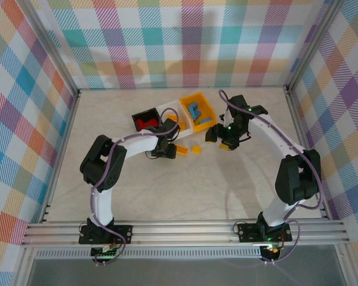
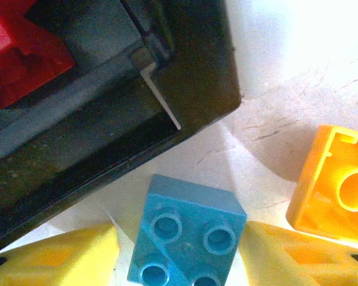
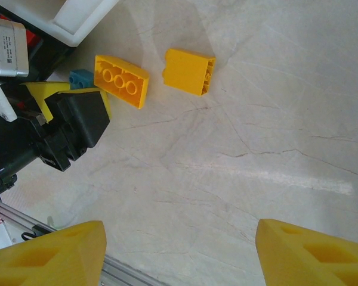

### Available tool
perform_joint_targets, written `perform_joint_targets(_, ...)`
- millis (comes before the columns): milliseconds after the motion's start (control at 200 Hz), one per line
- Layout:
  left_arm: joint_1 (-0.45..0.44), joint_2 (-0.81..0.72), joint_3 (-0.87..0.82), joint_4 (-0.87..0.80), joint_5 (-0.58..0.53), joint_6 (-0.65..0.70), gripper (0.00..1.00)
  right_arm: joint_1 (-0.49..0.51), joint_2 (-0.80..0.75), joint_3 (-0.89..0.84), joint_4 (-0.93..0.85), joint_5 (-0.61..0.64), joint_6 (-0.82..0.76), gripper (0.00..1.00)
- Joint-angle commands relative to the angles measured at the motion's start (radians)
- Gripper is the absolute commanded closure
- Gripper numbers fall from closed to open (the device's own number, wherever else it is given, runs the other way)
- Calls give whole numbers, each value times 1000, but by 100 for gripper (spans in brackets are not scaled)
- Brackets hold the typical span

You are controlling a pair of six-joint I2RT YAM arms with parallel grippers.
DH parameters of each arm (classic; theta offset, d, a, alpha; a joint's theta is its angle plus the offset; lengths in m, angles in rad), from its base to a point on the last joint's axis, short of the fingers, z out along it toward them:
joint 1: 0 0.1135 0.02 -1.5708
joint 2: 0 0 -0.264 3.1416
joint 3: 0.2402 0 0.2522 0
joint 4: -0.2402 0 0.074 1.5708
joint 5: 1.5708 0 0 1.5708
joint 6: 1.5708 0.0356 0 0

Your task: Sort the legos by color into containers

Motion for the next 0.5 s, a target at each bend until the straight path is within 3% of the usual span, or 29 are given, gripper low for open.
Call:
perform_joint_targets(0, 16, 38, -29, 276, -103, 28, 42, -6, 17, 40, -40, -22, -20, 33)
perform_joint_targets(130, 9, 42, -45, 286, -104, 23, 44, -7, 33, 57, -46, -28, -19, 33)
perform_joint_targets(345, -7, 4, -80, 282, -95, 9, 65, -1, 51, 60, -33, -39, -11, 33)
perform_joint_targets(495, -35, -40, -95, 247, -92, -10, 68, 7, 55, 35, -7, -46, 1, 33)
